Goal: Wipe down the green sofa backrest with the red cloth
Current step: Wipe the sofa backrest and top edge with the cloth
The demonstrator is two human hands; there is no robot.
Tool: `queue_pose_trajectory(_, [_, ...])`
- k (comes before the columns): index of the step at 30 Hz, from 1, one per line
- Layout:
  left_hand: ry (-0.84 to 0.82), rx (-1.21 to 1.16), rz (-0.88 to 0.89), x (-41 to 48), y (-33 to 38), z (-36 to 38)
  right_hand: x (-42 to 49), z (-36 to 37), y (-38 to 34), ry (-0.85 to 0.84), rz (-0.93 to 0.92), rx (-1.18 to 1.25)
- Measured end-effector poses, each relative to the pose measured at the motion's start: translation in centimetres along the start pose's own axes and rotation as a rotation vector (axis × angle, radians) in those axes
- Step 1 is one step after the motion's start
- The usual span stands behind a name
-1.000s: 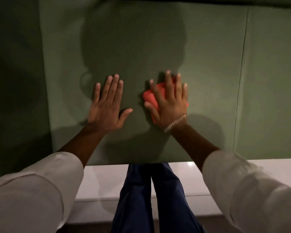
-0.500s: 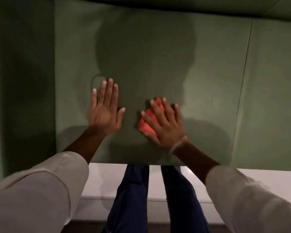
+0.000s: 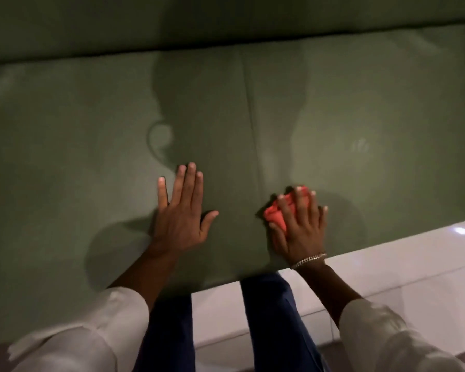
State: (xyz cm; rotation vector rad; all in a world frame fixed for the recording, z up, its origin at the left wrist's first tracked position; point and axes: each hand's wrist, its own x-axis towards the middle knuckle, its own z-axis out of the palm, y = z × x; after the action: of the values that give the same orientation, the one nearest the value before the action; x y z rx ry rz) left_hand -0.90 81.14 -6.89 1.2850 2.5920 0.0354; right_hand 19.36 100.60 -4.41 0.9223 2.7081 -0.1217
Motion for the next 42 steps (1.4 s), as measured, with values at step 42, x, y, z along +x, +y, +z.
queue_pose_trajectory(42, [0.511, 0.269, 0.06, 32.9, 7.4, -27.6, 27.7, -14.5, 9.7, 0.232, 0.696, 1.459])
